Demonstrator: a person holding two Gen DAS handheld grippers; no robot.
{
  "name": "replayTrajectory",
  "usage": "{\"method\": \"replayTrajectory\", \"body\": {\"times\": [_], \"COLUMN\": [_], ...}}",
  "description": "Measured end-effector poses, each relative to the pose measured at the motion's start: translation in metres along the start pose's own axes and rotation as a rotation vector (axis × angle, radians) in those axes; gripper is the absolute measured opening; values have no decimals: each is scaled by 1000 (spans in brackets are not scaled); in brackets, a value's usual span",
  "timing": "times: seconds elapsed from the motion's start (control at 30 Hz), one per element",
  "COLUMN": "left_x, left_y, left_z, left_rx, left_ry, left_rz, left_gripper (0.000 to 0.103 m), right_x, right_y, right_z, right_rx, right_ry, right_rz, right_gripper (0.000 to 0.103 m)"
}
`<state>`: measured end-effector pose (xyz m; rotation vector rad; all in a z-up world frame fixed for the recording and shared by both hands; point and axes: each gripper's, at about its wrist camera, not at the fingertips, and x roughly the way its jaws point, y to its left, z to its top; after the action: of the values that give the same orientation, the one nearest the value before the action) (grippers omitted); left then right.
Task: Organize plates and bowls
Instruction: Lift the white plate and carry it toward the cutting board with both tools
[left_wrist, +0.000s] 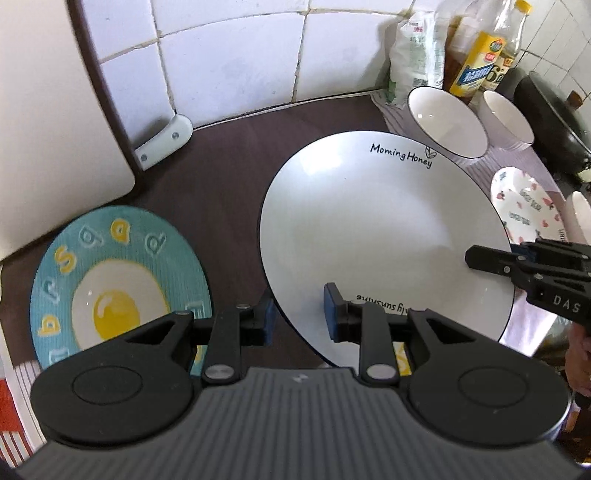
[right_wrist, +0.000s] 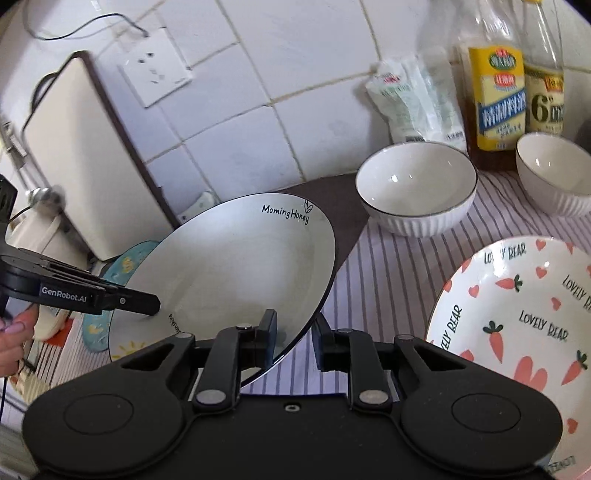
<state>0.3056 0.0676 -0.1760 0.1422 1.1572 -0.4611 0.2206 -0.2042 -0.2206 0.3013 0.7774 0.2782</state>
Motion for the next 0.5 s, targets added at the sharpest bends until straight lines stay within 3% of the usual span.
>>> {"method": "replayTrajectory", "body": {"times": [0.5], "left_x": [55], "left_y": [25], "left_z": [20], "left_rx": [-70], "left_ry": [87], "left_rz": [-10], "left_gripper": [26], "right_x": [51], "right_y": [-7], "right_z": [1], "right_rx": [68], "right_ry": [24], "right_rz": [-88], "right_gripper": [25]}}
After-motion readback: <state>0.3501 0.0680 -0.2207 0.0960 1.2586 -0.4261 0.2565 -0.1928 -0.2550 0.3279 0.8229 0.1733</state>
